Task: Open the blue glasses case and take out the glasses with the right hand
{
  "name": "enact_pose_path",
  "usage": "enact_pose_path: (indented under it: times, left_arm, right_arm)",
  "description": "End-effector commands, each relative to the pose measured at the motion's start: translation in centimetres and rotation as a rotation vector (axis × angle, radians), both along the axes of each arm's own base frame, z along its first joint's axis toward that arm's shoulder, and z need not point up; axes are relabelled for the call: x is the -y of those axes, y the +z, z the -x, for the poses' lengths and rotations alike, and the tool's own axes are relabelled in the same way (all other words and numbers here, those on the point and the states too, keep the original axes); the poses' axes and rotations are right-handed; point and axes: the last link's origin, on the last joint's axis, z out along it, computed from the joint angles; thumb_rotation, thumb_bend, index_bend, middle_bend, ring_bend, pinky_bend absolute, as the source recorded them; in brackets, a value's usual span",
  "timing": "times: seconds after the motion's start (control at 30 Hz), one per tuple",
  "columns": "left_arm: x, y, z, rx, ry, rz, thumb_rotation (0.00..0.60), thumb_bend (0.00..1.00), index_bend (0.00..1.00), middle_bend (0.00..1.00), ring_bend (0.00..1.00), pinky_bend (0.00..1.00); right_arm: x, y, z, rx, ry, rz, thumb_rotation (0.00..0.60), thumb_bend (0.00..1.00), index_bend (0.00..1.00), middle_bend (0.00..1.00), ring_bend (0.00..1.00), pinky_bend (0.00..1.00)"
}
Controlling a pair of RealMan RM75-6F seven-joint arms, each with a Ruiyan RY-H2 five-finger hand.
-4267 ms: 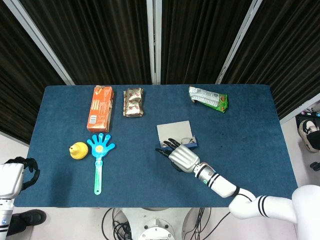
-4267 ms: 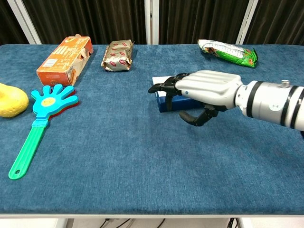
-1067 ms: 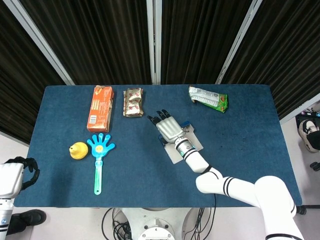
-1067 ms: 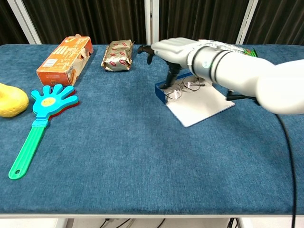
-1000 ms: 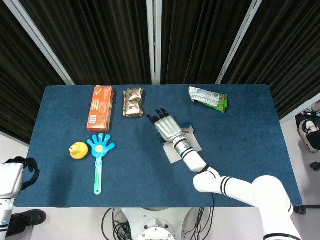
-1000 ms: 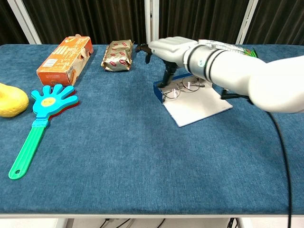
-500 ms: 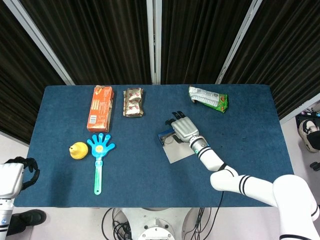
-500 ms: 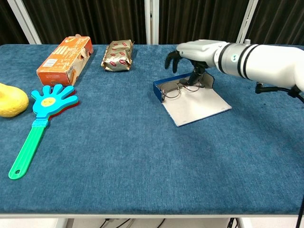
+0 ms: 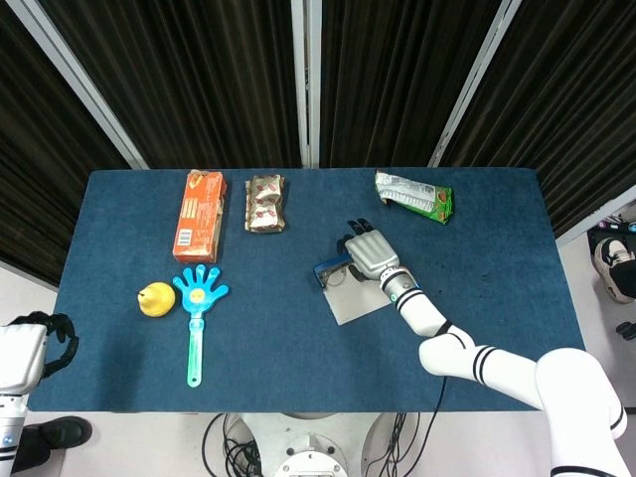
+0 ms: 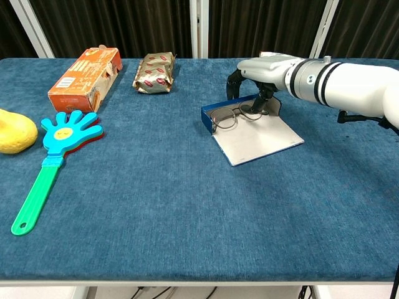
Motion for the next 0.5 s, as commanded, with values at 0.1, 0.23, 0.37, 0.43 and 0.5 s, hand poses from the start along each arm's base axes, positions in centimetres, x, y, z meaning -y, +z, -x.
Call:
enact_pose_path:
  times: [0.1,0.23,0.37,0.43,0.5]
  left_arm:
    - [0.00,0.00,0.00,0.000,0.000,0.000,0.600,0.38,0.61,0.61,0.45,0.52]
    - [0.00,0.00,0.01,0.001,0.000,0.001,0.600,0.38,0.61,0.61,0.45,0.52]
    - [0.00,0.00,0.01,0.001,0.000,0.001,0.600,0.38,0.61,0.61,0.45,0.52]
    - [0.00,0.00,0.00,0.001,0.000,0.001,0.600,0.38,0.61,0.61,0.45,0.52]
    - [0.00,0.00,0.00,0.001,-0.001,0.001,0.600,0.38,0.61,0.61,0.45,0.52]
  right_arm:
    - [0.27,-0.07,0.05,-0.001,-0.009,0.004,0.600,0.40,0.40,0.31,0.00,0.00]
    - [0.36,-0.05,0.09,-0.004,-0.010,0.007,0.600,0.42,0.42,0.32,0.00,0.00]
    - [0.41,0.00,0.09,-0.004,-0.011,0.009,0.600,0.43,0.43,0.32,0.00,0.00]
    - [0.41,0.02,0.10,-0.005,-0.011,0.009,0.600,0.44,0.44,0.32,0.00,0.00]
    - [0.42,0.02,0.11,-0.005,-0.012,0.009,0.600,0.45,0.44,0.32,0.00,0.00]
